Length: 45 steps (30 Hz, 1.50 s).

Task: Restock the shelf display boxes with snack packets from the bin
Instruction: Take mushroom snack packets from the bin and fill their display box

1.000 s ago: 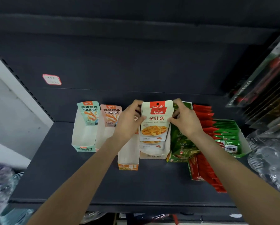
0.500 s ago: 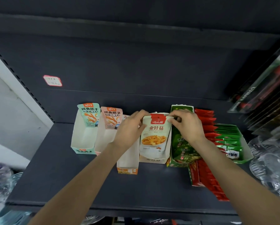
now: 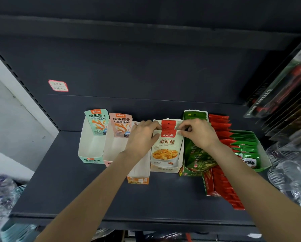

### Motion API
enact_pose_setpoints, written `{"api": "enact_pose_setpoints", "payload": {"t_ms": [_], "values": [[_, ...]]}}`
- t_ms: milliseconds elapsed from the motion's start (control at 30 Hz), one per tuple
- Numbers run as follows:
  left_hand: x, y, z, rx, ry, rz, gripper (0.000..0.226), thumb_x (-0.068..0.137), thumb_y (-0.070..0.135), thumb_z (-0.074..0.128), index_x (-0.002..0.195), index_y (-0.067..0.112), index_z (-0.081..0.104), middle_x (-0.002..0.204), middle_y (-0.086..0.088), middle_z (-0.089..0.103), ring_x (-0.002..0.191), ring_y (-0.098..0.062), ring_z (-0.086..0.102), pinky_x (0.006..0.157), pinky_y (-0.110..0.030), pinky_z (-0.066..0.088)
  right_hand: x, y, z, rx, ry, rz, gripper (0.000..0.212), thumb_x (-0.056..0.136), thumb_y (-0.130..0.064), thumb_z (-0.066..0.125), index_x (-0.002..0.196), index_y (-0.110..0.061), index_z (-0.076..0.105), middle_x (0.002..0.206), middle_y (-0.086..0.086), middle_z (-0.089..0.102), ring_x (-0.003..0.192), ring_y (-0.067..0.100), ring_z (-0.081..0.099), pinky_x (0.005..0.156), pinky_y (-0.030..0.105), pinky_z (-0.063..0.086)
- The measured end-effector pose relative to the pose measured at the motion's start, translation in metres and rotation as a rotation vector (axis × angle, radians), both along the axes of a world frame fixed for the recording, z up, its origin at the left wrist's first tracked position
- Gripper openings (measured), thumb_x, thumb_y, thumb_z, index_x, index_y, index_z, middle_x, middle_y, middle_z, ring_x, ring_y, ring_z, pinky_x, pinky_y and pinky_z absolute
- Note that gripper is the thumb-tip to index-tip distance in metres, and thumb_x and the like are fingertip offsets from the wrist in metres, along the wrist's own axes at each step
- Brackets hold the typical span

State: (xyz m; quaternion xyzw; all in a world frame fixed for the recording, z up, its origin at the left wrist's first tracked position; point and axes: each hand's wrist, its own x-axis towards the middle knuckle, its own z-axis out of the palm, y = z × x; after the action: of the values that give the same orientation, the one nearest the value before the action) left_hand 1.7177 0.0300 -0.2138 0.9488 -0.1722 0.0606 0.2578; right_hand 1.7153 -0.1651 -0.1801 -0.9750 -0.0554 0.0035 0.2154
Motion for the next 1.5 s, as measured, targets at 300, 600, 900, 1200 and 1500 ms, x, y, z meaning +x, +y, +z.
{"api": "enact_pose_setpoints", "payload": {"t_ms": [300,600,900,1200,1500], "values": [[-0.010,-0.001,0.016,-0.191,-0.001,0.088,0.023,0.090,0.025,0.060,0.112,0.018,0.059,0.115,0.000,0.060,0.102,-0.015,0.057,0.087,-0.033,0.052,-0.027,0.007,0.007,0.230,-0.179,-0.083,0.023,0.090,-0.015,0.062,0.112,-0.016,0.066,0.108,-0.001,0.064,0.089,0.005,0.057,0.075,0.013,0.044],[-0.088,0.018,0.045,-0.219,0.007,0.120,0.020,0.094,0.026,0.054,0.112,0.019,0.058,0.095,0.007,0.062,0.081,-0.008,0.058,0.071,-0.022,0.047,-0.095,0.034,0.013,0.401,-0.159,-0.059,0.024,0.092,-0.015,0.057,0.115,-0.018,0.064,0.112,-0.002,0.063,0.092,0.007,0.059,0.081,0.019,0.047],[-0.232,0.061,0.008,-0.400,0.245,0.261,0.018,0.093,0.021,0.057,0.110,0.019,0.062,0.089,0.007,0.065,0.084,-0.003,0.058,0.072,-0.005,0.040,-0.202,0.077,-0.014,0.462,0.064,0.093,0.033,0.093,-0.018,0.056,0.126,-0.014,0.057,0.129,0.003,0.056,0.113,0.017,0.057,0.090,0.023,0.042],[-0.338,0.168,-0.040,-0.386,0.377,0.576,0.017,0.092,0.013,0.053,0.107,0.014,0.062,0.096,-0.010,0.067,0.088,-0.027,0.063,0.079,-0.030,0.050,-0.275,0.191,-0.062,0.417,0.296,0.242,0.031,0.094,-0.020,0.055,0.124,-0.015,0.058,0.122,0.003,0.062,0.105,0.015,0.060,0.084,0.018,0.039],[-0.414,0.317,-0.084,-0.395,0.384,0.902,0.018,0.092,0.017,0.054,0.107,0.013,0.063,0.096,-0.002,0.067,0.085,-0.018,0.060,0.072,-0.022,0.038,-0.314,0.335,-0.107,0.377,0.447,0.301,0.031,0.091,-0.014,0.055,0.121,-0.010,0.060,0.120,0.007,0.064,0.107,0.020,0.061,0.093,0.032,0.045]]}}
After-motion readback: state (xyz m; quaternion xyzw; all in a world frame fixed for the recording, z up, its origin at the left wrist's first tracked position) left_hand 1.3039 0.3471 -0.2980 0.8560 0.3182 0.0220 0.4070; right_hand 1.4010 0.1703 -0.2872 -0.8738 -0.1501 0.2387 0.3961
